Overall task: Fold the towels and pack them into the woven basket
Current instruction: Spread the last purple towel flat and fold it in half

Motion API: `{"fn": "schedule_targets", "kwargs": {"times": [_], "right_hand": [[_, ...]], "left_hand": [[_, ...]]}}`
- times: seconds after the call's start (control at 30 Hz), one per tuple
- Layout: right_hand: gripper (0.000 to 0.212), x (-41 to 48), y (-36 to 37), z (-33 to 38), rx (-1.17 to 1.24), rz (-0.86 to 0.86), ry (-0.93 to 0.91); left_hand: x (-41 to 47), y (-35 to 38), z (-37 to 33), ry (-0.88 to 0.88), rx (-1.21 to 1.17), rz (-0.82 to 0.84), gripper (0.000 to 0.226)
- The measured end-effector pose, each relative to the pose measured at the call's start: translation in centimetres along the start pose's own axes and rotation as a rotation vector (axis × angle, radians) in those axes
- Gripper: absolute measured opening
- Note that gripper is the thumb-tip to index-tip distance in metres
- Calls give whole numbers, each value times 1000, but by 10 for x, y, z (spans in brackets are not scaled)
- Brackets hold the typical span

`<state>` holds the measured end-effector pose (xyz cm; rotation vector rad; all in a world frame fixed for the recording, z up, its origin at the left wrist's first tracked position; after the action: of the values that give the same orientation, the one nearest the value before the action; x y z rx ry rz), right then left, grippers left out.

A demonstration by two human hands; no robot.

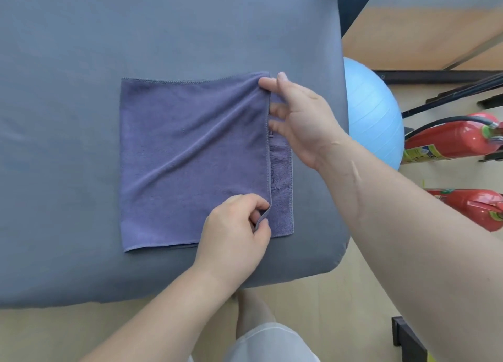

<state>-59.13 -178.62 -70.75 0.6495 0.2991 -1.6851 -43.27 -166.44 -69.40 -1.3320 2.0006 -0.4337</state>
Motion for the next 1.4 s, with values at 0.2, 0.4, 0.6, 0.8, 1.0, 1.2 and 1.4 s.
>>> {"fn": "schedule_targets", "kwargs": {"times": [0.2, 0.4, 0.6, 0.8, 1.0, 1.2, 1.4], "right_hand": [[42, 1, -17, 15, 40, -76, -42], [44, 8, -35, -11, -30, -127, 66], [44, 4, -36, -6, 101, -118, 45], [42, -5, -49, 15, 133, -134, -63], [28, 4, -65, -15, 14, -224, 34], [21, 10, -69, -22, -138, -215, -60], [52, -11, -54, -20, -1020, -462, -347]], "left_hand": [[11, 11, -11, 34, -10, 35, 19], [24, 45, 4, -52, 12, 139, 17], [25, 37, -7, -43, 4, 123, 17], [5, 19, -32, 57, -66, 54, 20], [14, 71, -24, 18, -43, 240, 18], [10, 78, -22, 28, -47, 266, 33], [21, 22, 4, 215, 83, -141, 22]]}}
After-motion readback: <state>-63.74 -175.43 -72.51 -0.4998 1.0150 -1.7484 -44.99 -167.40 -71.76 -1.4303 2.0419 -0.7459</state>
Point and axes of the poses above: each hand's wrist, its own x-axis towards the middle knuckle, its own y-axis out of the palm, z = x × y, the point moved 4 cm from there along x, towards the middle knuckle
